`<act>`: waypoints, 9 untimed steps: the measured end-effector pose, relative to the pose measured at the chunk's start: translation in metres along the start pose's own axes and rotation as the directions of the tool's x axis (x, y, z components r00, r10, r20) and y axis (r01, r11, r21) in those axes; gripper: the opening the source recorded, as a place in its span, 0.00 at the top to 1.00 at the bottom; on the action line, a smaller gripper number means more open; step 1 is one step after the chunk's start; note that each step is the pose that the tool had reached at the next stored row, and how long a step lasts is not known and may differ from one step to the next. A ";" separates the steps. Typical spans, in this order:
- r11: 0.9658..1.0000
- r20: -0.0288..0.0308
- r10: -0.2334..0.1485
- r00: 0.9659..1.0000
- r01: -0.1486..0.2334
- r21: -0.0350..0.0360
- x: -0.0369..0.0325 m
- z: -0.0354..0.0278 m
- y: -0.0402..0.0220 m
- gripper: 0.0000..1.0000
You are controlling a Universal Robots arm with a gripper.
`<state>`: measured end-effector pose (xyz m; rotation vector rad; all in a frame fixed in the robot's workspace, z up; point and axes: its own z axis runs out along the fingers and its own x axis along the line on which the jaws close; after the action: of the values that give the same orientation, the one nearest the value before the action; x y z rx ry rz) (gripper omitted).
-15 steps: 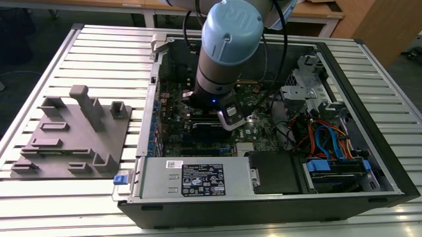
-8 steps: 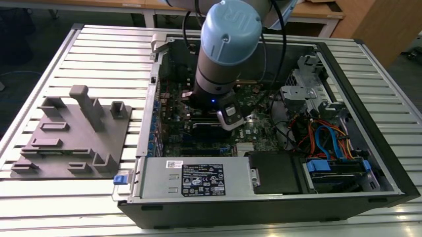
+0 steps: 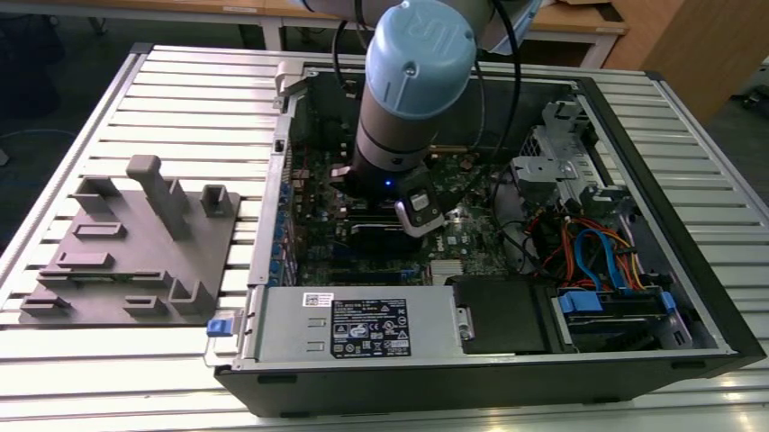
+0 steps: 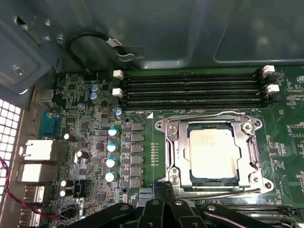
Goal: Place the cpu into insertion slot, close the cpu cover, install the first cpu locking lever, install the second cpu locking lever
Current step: 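Install the second cpu locking lever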
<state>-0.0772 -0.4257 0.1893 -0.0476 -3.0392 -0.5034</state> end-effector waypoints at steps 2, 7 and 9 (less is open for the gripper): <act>1.000 0.000 0.000 1.000 0.000 -0.001 0.0000 -0.0010 0.0005 0.89; 1.000 0.000 0.000 1.000 0.000 0.000 0.0004 -0.0054 0.0019 0.89; 1.000 0.000 0.000 1.000 0.000 0.000 0.0004 -0.0054 0.0019 0.89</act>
<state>-0.0772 -0.4257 0.1950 -0.0476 -3.0392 -0.5035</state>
